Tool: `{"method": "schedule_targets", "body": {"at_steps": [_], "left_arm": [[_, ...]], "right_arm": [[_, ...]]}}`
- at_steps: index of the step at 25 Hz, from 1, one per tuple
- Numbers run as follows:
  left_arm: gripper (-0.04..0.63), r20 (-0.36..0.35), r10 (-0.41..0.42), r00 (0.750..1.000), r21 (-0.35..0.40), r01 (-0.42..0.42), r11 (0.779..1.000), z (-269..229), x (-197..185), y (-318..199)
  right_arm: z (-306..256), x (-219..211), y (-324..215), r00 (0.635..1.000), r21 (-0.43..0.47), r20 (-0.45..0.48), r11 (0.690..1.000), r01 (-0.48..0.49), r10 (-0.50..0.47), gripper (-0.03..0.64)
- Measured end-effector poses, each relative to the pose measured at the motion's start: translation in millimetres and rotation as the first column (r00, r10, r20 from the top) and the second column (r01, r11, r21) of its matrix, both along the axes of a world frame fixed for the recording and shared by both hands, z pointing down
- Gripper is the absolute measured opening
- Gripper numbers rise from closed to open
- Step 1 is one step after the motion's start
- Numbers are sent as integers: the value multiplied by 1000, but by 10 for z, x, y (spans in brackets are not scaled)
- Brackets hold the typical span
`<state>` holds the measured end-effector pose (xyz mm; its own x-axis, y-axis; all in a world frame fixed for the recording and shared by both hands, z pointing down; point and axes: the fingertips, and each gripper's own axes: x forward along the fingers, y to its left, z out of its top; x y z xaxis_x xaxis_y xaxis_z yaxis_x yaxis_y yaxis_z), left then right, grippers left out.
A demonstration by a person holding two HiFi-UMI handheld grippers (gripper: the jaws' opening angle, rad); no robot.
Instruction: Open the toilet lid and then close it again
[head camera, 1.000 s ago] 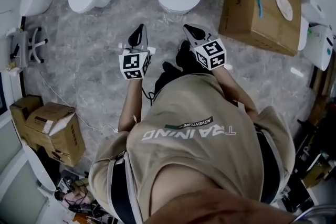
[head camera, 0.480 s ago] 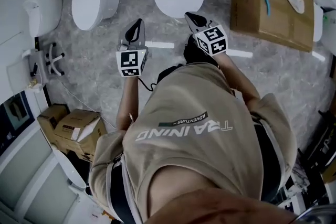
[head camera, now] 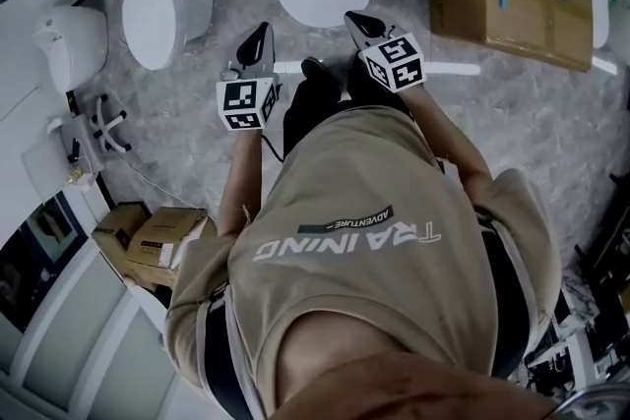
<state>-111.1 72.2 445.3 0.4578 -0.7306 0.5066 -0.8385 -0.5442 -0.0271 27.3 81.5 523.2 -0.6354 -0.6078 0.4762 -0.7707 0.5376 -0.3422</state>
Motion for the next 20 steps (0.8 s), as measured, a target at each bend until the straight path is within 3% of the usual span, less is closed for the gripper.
{"method": "schedule_targets", "body": {"at_steps": [4,10,16,20], "left_arm": [[3,7,64,998,-18,-63,998,113,17,-167],[3,-60,153,986,-69,-157,985,380,-90,-466],[3,-102,253,962,-80,-261,962,518,-172,-653],[3,-125,275,953,-171,-293,941,939,-276,-682]], "right_arm": [[119,-2,-79,999,-34,-20,998,-50,50,12],[214,27,-247,981,-63,-95,982,-177,170,11],[285,17,-468,937,-45,-160,946,-320,309,11],[579,-118,-528,920,-103,-202,926,-362,337,11]]}}
